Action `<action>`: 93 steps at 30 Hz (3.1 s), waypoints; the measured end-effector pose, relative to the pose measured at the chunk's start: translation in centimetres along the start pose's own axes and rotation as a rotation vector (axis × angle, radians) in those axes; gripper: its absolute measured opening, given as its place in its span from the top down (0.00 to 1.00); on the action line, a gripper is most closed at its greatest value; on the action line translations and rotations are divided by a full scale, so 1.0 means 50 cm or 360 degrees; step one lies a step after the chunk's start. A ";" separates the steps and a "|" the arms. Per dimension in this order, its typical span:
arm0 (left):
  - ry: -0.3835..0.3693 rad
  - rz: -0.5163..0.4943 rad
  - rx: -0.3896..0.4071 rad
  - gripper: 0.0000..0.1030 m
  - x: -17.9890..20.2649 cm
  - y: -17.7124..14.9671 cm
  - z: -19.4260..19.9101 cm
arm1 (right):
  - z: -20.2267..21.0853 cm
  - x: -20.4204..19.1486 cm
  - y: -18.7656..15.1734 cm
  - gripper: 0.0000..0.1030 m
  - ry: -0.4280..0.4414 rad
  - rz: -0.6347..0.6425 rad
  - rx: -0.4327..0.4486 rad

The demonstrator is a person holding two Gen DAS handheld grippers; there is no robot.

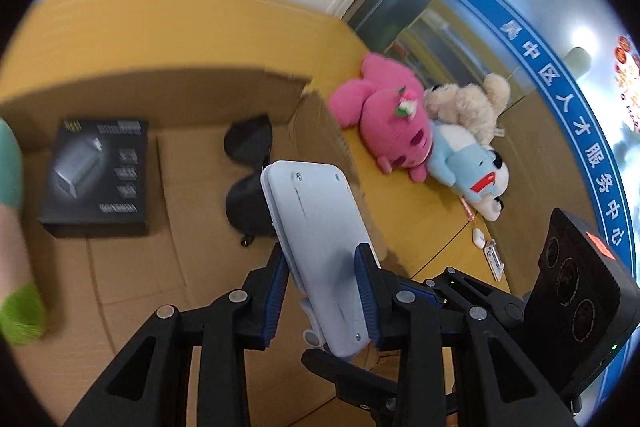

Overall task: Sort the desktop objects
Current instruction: 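Carry the white phone case with both grippers over the cardboard box, then open both grippers to drop the white case into the box and withdraw, then grasp the clear phone case rim with the left gripper while the right gripper grasps it too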

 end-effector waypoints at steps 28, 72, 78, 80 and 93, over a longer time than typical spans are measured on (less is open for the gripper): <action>0.0099 0.0139 -0.0330 0.70 -0.011 -0.095 -0.103 | -0.100 0.077 -0.119 0.28 -0.0257 -0.0220 -0.0553; 0.0691 0.0175 0.0209 0.55 -0.135 -0.540 0.296 | -0.038 -0.175 -0.420 0.39 -0.0058 0.0060 -0.0193; 0.0628 0.0215 0.0123 0.62 -0.154 -0.544 0.261 | -0.074 -0.179 -0.419 0.39 0.0108 0.0028 -0.0291; 0.0583 0.0235 0.0121 0.62 -0.156 -0.540 0.258 | -0.083 -0.182 -0.410 0.36 0.0122 0.0044 -0.0293; 0.0415 0.0213 0.0314 0.62 -0.098 -0.516 0.319 | 0.002 -0.164 -0.395 0.34 0.0230 0.0119 -0.0056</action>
Point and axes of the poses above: each gripper's, at about its wrist camera, not at the fingertips, and z roughly against the way its jaws point, x to its right, y to its top, the point moved 5 cm from there along -z, roughly the way its jaws point, and after that the axes turned 9 degrees about -z, right-handed, at the moved point
